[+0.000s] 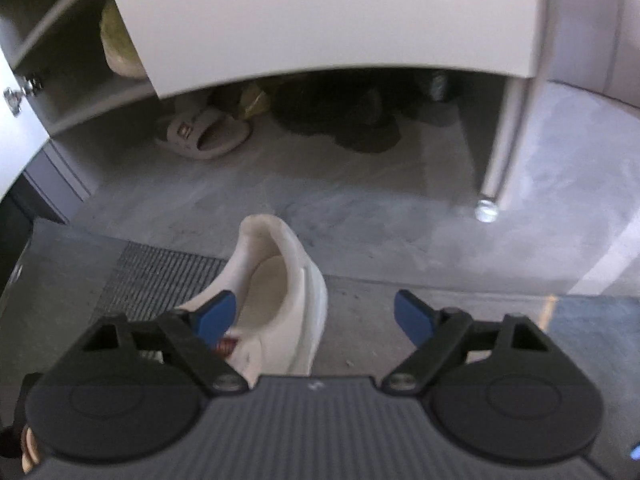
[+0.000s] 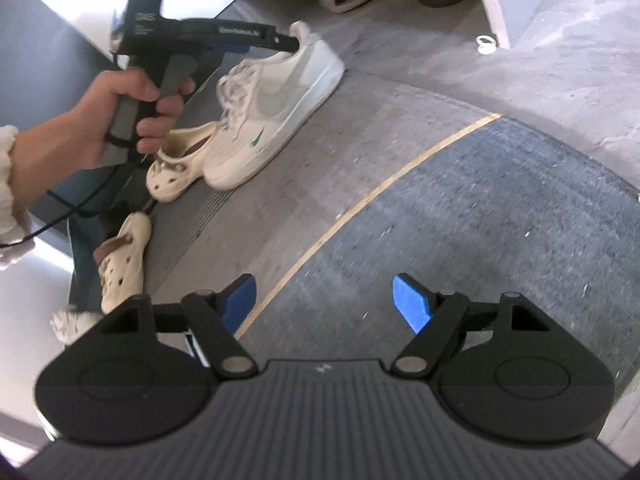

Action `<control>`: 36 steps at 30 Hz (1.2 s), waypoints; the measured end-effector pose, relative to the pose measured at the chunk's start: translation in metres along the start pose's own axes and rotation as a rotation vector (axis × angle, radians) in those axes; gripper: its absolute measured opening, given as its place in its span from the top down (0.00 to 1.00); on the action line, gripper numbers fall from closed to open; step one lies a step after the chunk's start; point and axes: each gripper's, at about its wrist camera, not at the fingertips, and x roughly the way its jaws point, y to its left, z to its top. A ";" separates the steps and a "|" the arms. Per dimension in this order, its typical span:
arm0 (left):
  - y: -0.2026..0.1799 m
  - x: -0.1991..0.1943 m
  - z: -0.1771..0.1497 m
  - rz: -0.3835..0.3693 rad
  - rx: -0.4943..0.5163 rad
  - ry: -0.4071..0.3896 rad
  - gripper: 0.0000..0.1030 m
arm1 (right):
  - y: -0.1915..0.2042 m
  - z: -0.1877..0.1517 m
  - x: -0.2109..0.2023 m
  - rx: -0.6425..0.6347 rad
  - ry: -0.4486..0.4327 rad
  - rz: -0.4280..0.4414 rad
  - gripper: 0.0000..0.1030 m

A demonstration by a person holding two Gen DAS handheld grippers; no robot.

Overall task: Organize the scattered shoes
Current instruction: 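Grasp another white sneaker by its heel collar with the left tool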

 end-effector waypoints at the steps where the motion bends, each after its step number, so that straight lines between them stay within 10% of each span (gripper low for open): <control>1: 0.001 0.007 0.004 -0.001 -0.004 0.008 0.18 | -0.005 0.004 0.001 0.006 -0.004 -0.005 0.25; 17: 0.007 0.082 0.012 -0.003 -0.030 0.189 0.72 | -0.037 0.031 0.011 0.100 -0.038 -0.039 0.25; 27: 0.009 0.045 0.006 -0.144 -0.074 0.175 0.79 | -0.035 0.032 0.007 0.097 -0.084 -0.066 0.25; 36: -0.042 -0.036 -0.026 -0.223 0.104 0.094 0.80 | -0.023 0.017 -0.015 0.058 -0.145 -0.148 0.25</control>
